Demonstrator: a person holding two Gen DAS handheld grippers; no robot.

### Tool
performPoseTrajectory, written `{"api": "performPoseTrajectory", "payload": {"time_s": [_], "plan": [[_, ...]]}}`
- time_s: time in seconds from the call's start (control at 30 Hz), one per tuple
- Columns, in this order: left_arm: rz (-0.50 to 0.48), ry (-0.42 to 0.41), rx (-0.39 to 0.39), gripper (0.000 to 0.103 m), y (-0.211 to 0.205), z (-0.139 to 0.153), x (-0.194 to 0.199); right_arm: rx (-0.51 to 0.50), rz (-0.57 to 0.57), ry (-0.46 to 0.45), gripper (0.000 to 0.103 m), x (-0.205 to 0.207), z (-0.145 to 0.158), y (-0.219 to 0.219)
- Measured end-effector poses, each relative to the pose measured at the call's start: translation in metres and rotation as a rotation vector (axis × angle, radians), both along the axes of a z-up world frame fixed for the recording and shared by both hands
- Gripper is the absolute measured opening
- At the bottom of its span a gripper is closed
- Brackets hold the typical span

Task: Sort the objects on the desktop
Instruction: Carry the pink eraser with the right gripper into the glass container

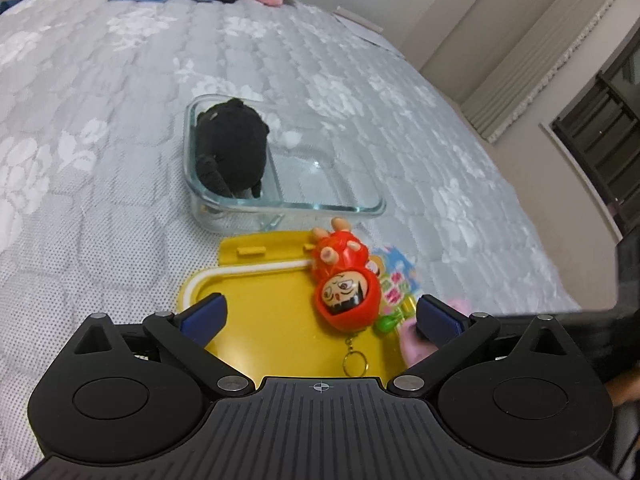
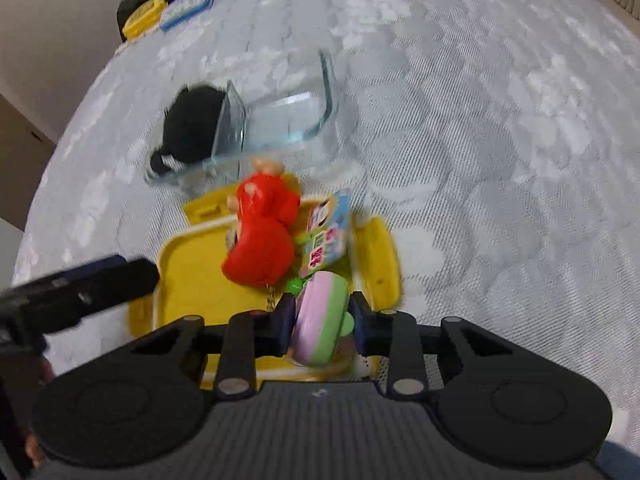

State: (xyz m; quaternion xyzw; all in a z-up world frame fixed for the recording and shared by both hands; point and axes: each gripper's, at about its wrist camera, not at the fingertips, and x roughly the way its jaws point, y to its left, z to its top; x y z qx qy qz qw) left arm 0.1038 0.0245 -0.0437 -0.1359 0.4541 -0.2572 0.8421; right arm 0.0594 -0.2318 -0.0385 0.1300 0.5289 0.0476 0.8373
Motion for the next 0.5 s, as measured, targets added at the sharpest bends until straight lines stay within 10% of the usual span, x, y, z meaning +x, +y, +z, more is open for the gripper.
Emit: {"api": "performPoseTrajectory", "payload": {"time_s": [0.5], "plan": [[-0.126,-0.012,-0.137,0.103,-0.006,0.015,-0.009,-0.018,0.048,-0.255,0.032,0.047,0.130,0.007]]}}
